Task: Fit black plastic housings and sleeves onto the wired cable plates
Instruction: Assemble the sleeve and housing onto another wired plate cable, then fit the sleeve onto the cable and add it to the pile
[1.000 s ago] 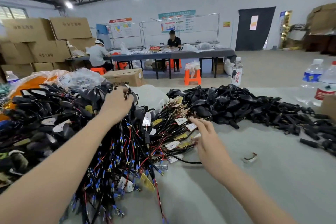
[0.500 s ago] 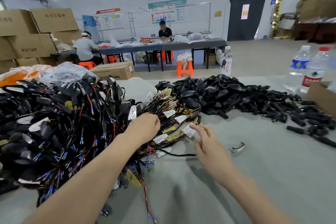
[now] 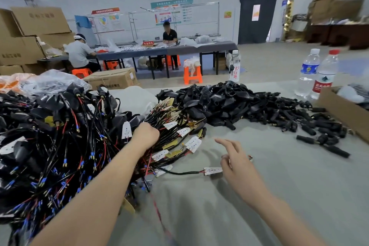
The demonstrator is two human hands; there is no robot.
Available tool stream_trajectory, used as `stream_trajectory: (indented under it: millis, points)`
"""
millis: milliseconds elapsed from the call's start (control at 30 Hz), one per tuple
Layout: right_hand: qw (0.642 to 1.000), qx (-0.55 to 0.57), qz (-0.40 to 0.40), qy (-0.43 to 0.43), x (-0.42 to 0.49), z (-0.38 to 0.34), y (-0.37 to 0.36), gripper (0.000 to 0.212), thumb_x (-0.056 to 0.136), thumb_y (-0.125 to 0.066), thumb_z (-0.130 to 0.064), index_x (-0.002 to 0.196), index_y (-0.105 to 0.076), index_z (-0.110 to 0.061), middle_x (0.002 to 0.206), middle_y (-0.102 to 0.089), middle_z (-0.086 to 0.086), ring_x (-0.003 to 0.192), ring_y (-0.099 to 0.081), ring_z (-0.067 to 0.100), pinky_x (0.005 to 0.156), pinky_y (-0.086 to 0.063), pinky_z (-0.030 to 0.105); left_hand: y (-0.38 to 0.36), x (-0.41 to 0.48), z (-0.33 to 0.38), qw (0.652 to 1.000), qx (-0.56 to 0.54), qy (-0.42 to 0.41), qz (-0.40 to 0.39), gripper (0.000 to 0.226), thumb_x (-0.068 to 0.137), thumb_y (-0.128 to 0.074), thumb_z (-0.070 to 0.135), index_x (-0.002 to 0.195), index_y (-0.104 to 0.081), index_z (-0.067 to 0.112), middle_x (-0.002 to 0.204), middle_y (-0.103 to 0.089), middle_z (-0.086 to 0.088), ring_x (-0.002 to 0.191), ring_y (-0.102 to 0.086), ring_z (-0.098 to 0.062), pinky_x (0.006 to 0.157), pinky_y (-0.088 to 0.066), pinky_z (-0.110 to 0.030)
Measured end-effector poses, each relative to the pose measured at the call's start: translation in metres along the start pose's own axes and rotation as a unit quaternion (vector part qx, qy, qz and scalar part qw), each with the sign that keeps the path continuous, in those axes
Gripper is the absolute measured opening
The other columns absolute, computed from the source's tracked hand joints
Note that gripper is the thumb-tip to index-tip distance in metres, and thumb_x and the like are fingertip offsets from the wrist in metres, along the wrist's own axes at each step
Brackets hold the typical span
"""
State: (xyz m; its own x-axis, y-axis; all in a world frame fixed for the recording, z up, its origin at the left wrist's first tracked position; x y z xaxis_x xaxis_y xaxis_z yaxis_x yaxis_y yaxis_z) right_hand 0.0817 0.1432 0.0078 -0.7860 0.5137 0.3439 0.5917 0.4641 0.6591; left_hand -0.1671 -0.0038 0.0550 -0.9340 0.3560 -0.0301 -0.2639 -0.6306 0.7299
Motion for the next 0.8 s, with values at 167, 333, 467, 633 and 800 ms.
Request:
stream_trajectory:
  millis: [167,333,467,633,800]
  points:
    - [1.0,0.001,-0.001,-0.012,-0.004,0.01,0.003,0.05,0.099,-0.04,-0.013,0.142,-0.038,-0.037,0.133,-0.038,-0.013,0.081,-0.056,0.013,0.081,-0.049,0.039,0.014,0.002,0.004,0.974,-0.22,0.056,-0.004,0.016,0.089,-0.05,0.0,0.077,-0.056,0.009,0.091,-0.062,-0.005,0.054,-0.032,-0.016,0.052,-0.025,-0.023]
    - [1.0,-0.003,0.0,-0.018,-0.007,0.016,-0.001,0.049,0.099,-0.04,-0.014,0.14,-0.039,-0.039,0.133,-0.036,-0.017,0.083,-0.057,0.01,0.082,-0.049,0.038,0.003,-0.015,0.01,0.99,-0.005,0.011,-0.144,0.022,0.097,-0.05,0.017,0.096,-0.066,0.003,0.072,-0.056,-0.007,0.044,-0.039,-0.013,0.041,-0.03,-0.018]
    - [1.0,-0.007,-0.001,-0.023,-0.007,0.018,-0.003,0.047,0.099,-0.039,-0.015,0.14,-0.039,-0.038,0.135,-0.035,-0.016,0.09,-0.058,0.013,0.085,-0.049,0.038,0.01,-0.018,0.024,0.971,0.215,-0.052,-0.088,0.03,0.101,-0.044,0.025,0.098,-0.064,0.003,0.089,-0.071,-0.012,0.062,-0.063,-0.024,0.058,-0.057,-0.03]
    - [1.0,-0.006,-0.002,-0.013,-0.006,0.016,-0.003,0.047,0.099,-0.039,-0.014,0.139,-0.039,-0.038,0.133,-0.036,-0.014,0.088,-0.058,0.017,0.084,-0.049,0.041,-0.015,-0.03,0.04,0.936,0.265,-0.21,-0.1,0.025,0.1,-0.046,0.028,0.107,-0.067,0.018,0.1,-0.071,-0.005,0.087,-0.067,-0.023,0.08,-0.055,-0.033]
    - [1.0,-0.009,0.001,-0.014,-0.004,0.016,-0.001,0.047,0.098,-0.04,-0.014,0.138,-0.039,-0.039,0.132,-0.037,-0.014,0.088,-0.059,0.02,0.084,-0.049,0.043,-0.064,-0.051,0.033,0.844,0.458,-0.25,-0.128,0.032,0.099,-0.045,0.035,0.123,-0.059,0.019,0.124,-0.058,-0.007,0.109,-0.061,-0.031,0.083,-0.046,-0.038]
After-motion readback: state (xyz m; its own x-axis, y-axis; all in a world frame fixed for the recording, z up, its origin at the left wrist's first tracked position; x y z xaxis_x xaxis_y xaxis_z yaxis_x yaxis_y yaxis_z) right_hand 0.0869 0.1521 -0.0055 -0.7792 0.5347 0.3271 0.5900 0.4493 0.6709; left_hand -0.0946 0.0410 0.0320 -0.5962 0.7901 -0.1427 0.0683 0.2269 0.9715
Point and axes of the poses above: each hand's wrist, its own x-axis towards the middle knuckle, its own y-axis out of the back of the hand, z = x × y, the point moved 5 cm from there along x, towards the middle knuckle
